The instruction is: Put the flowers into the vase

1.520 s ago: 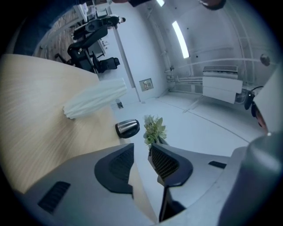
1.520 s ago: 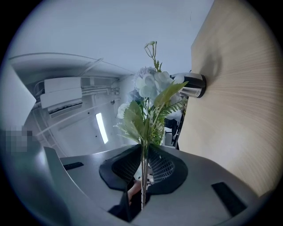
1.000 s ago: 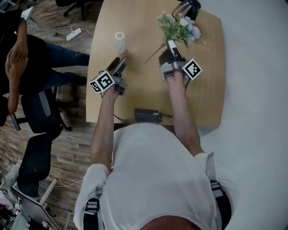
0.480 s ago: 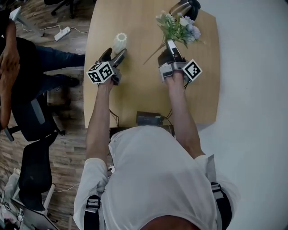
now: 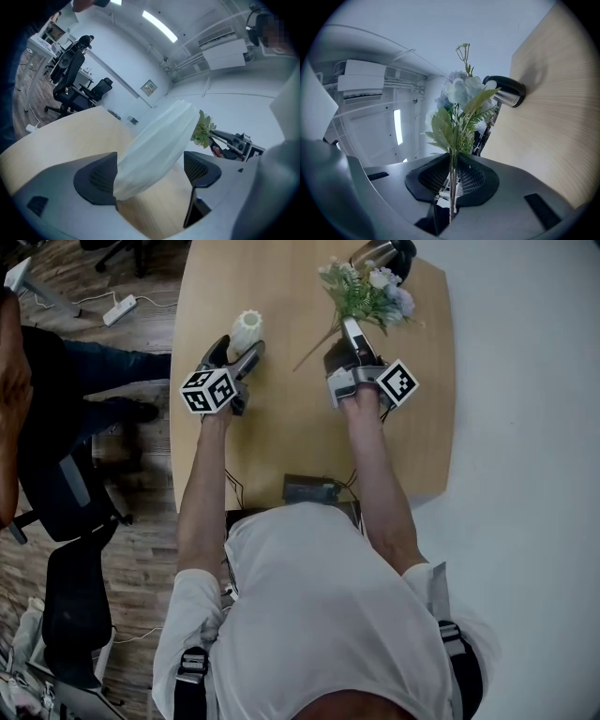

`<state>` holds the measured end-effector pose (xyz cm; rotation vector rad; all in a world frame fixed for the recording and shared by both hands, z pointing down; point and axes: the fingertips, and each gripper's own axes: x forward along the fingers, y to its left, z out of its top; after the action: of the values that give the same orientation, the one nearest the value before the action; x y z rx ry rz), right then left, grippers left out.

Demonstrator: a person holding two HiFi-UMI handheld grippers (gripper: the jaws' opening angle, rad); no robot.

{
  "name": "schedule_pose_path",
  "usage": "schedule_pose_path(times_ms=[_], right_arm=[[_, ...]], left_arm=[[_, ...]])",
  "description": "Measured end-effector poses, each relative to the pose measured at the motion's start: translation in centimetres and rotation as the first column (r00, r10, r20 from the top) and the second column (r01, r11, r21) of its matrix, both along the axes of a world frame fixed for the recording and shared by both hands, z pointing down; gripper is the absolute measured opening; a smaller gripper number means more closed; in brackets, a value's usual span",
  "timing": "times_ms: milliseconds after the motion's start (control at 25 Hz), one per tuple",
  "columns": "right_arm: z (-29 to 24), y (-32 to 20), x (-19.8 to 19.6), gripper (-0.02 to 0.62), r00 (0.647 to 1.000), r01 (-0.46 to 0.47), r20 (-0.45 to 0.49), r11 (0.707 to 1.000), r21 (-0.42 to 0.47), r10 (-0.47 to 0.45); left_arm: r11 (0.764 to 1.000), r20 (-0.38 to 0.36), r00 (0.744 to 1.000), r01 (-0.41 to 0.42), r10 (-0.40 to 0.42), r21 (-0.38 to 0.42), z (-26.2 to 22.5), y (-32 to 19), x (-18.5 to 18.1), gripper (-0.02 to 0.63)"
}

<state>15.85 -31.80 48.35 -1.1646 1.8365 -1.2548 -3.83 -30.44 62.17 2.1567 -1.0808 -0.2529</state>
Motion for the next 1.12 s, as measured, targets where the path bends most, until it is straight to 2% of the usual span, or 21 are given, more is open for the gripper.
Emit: schedule_pose_path(times_ms=[80,200,440,520,680,920,1120], right_arm=[[0.1,-0.2,-0.1,0.06,1.0,0.006,0.006,1.0,0.005,-0.006],[0.2,-0.3,-0.1,0.06,1.0,0.022,0.01,1.0,0.016,-0.022],[0.2,-0.3,-0.4,0.06,0.999,0.042,0.008,0.999,0.02,-0.043],[0.1,-0.1,-0.3,0.06,0.999,0.045,0.009,0.999,0.024,-0.045],[0.0,-0.4,-0.7,0.06,0.999,0.047,0.006,0.998,0.028,-0.047],[-0.1,-0.5,-0.7,0.06,0.999,0.052,0.008,0.998,0.031,-0.053],[-1.1,-2.4,-3.3,0.06,0.998,0.067,-0.009,0.997,0.029,-0.067]], left_arm=[[1.0,0.025,1.0,-0.013,0.013,0.009,-0.1,0.0,0.3,0.419],[0.998,0.104,0.994,-0.047,0.042,0.045,-0.3,0.0,1.0,0.419],[0.987,0.247,0.963,-0.134,0.108,0.09,-0.7,0.0,2.6,0.422],[0.978,0.323,0.937,-0.174,0.13,0.113,-0.9,0.0,3.4,0.422],[0.957,0.475,0.865,-0.253,0.16,0.139,-0.6,-0.4,3.8,0.42],[0.937,0.561,0.819,-0.28,0.12,0.209,-1.0,-0.5,4.2,0.42],[0.928,0.584,0.808,-0.276,0.084,0.249,-2.0,-2.2,1.9,0.414]])
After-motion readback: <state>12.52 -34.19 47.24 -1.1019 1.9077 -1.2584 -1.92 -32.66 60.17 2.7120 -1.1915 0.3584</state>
